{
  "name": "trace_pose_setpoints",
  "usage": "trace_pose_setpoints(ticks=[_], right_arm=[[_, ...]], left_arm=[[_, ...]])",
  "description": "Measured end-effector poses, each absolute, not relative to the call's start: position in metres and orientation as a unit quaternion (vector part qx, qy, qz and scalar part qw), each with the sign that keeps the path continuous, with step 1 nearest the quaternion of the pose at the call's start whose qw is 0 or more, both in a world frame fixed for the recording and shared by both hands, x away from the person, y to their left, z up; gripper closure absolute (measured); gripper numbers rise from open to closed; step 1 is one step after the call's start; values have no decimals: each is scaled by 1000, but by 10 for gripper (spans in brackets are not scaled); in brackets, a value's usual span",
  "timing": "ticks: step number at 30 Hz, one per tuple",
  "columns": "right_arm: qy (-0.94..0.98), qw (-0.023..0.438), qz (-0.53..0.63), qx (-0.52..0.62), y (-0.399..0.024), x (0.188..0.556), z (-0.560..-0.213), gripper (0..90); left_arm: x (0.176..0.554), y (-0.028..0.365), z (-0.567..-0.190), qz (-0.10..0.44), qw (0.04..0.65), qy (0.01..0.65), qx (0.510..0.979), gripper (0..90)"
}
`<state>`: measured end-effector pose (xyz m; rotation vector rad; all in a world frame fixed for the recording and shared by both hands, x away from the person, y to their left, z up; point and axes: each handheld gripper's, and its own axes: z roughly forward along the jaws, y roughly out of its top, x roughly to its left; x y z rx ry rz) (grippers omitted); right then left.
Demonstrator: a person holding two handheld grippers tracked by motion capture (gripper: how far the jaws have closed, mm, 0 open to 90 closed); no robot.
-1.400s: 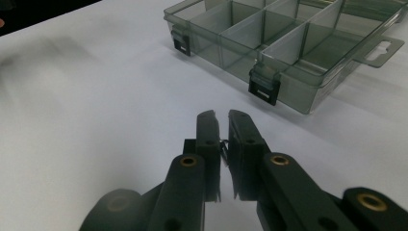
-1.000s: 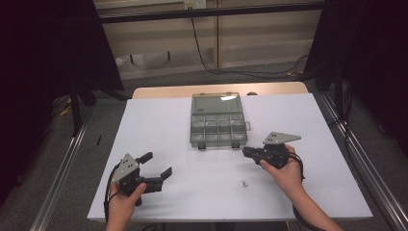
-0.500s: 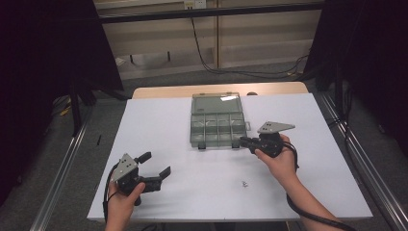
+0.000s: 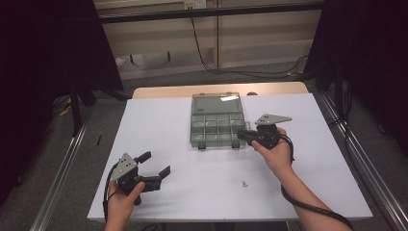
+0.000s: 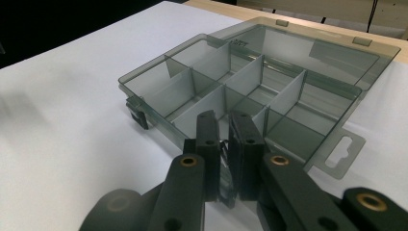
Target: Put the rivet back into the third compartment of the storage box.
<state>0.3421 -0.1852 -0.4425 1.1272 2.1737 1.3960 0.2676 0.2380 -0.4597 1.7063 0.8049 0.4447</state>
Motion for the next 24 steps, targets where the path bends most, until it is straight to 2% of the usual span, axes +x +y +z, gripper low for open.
trace_pose_setpoints(ticks=[24], right_arm=[[760, 172, 484, 397, -174, 369, -434, 839]], left_arm=[[269, 239, -460, 187, 566, 339, 728, 59]])
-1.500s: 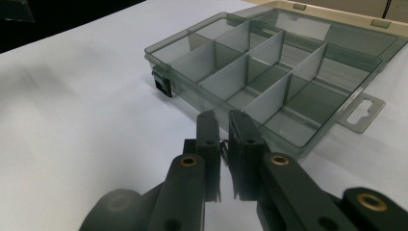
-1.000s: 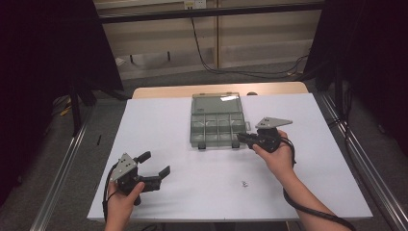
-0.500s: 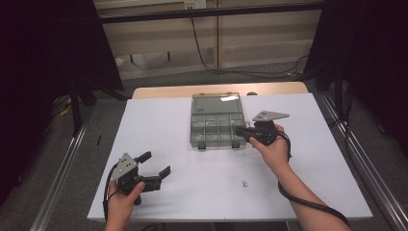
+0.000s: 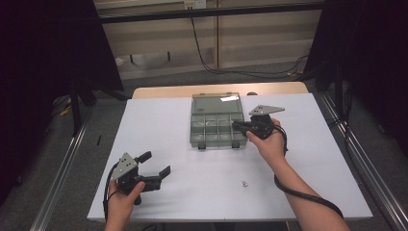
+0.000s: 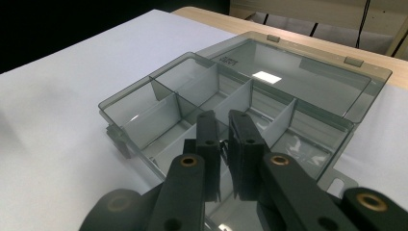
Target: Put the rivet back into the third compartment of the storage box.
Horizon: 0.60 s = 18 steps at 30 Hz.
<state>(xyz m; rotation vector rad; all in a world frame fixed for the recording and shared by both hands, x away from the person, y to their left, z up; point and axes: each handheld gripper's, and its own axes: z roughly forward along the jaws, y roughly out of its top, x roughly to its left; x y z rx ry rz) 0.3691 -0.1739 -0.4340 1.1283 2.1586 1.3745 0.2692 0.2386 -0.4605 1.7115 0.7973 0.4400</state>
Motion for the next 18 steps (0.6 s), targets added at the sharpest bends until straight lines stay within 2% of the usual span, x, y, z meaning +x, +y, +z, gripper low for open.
trace_pose_setpoints(ticks=[18], right_arm=[[755, 171, 484, 407, -166, 388, -440, 839]], left_arm=[[270, 239, -462, 184, 568, 341, 726, 59]])
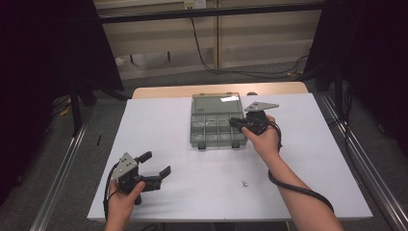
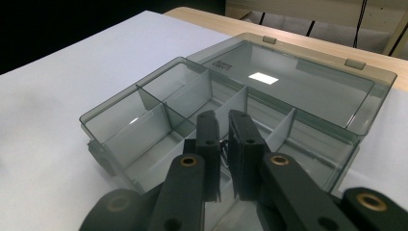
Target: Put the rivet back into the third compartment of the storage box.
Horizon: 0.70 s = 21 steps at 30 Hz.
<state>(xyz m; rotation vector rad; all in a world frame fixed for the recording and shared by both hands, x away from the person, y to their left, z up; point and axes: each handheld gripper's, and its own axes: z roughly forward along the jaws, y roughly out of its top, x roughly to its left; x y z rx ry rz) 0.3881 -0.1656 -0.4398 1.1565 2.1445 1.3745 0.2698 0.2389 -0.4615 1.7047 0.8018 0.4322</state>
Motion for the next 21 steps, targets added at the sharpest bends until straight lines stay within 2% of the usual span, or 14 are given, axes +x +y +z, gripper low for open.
trace_pose_setpoints(ticks=[21], right_arm=[[757, 172, 472, 417, -154, 416, -446, 839]], left_arm=[[271, 238, -464, 177, 573, 341, 724, 59]])
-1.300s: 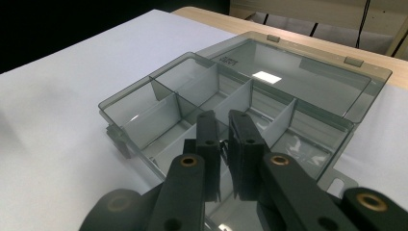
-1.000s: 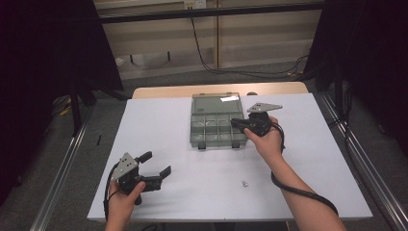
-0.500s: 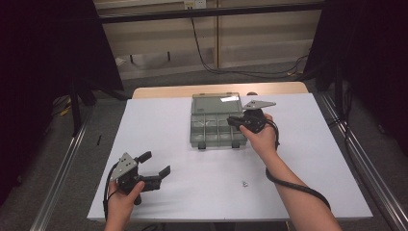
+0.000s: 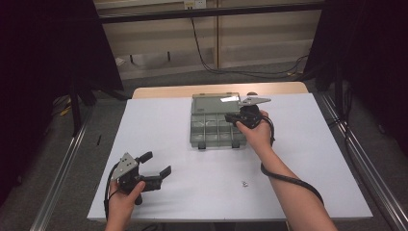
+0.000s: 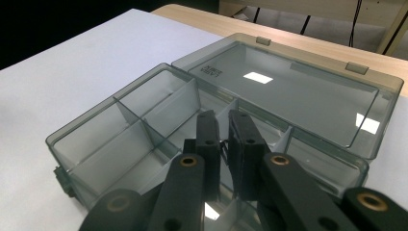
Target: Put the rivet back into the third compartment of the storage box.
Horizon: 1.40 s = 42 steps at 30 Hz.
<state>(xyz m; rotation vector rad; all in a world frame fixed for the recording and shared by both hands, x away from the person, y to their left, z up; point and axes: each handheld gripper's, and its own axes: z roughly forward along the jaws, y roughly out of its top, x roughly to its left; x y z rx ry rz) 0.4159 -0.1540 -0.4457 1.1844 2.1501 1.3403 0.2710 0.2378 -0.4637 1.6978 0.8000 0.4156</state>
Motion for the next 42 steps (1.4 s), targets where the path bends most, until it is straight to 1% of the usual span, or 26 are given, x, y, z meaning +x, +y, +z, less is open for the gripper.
trace_pose_setpoints(ticks=[12, 21, 25, 29, 42], right_arm=[[757, 171, 464, 427, -146, 430, -452, 838], [761, 179, 456, 425, -139, 438, -451, 831], [760, 182, 457, 426, -139, 438, -452, 779], [756, 182, 462, 426, -141, 435, -451, 771], [752, 168, 483, 417, -151, 414, -447, 686]], left_arm=[[271, 238, -464, 175, 577, 342, 721, 59], [272, 238, -465, 175, 577, 346, 719, 59], [272, 239, -465, 174, 578, 344, 719, 59], [272, 238, -465, 175, 573, 343, 723, 59], [272, 238, -465, 176, 574, 344, 722, 59]])
